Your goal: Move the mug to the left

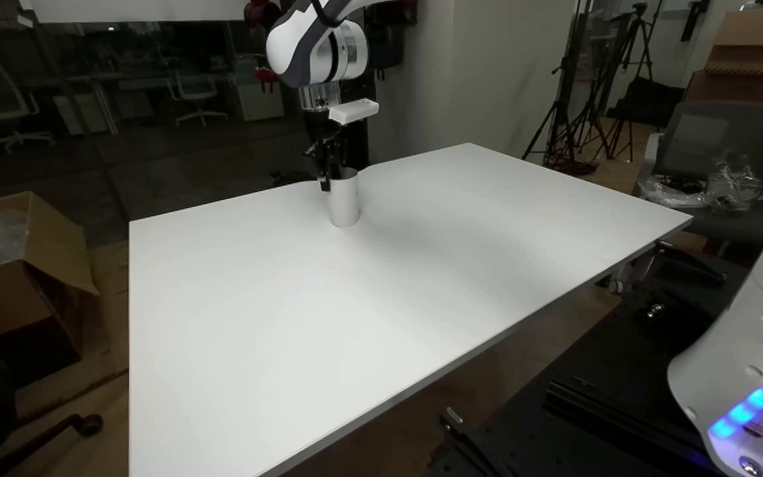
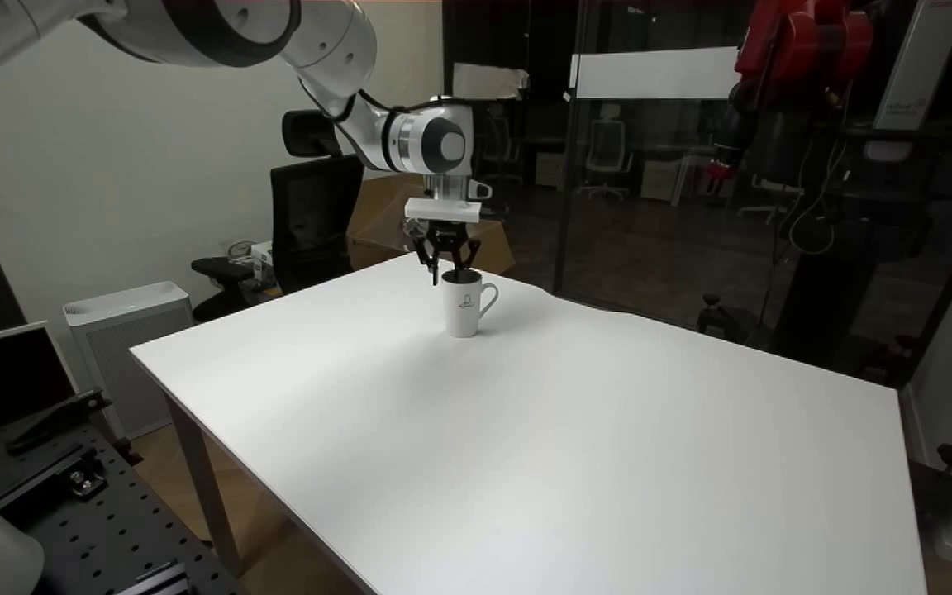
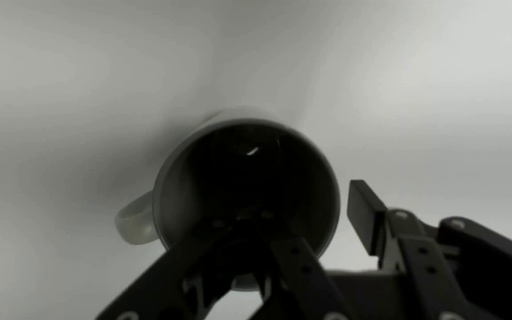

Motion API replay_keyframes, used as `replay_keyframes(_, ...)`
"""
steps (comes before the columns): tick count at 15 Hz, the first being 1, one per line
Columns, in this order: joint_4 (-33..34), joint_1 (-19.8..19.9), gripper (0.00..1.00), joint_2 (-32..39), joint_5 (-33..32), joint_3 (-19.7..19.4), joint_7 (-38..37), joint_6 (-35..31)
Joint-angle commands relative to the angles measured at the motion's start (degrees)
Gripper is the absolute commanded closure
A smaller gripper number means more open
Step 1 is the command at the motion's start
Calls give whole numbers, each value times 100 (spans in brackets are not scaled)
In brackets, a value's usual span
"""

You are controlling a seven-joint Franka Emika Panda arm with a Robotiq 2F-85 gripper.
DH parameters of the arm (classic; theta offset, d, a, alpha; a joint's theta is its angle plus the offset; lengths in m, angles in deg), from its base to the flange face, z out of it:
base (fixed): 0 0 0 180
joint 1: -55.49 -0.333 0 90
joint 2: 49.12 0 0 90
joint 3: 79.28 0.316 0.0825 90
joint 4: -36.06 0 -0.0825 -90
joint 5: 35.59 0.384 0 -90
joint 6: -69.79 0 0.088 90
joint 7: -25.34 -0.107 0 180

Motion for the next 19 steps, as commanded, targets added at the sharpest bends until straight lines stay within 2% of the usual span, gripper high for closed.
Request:
replay_keyframes(1,261,11,24,120,30,34,-170,102)
replay_keyframes(4,157,-5,5,4,-6,12,-180,52)
replay_keyframes(5,120,-10,1,-50,-17,7,-182,31)
replay_keyframes(13,-180,39,0,-657,95,88,-156,46)
replay_keyframes(15,32,20,0,-455,42,56,-21,36)
replay_keyframes(19,9,21,0,-530,77,66,-22,125)
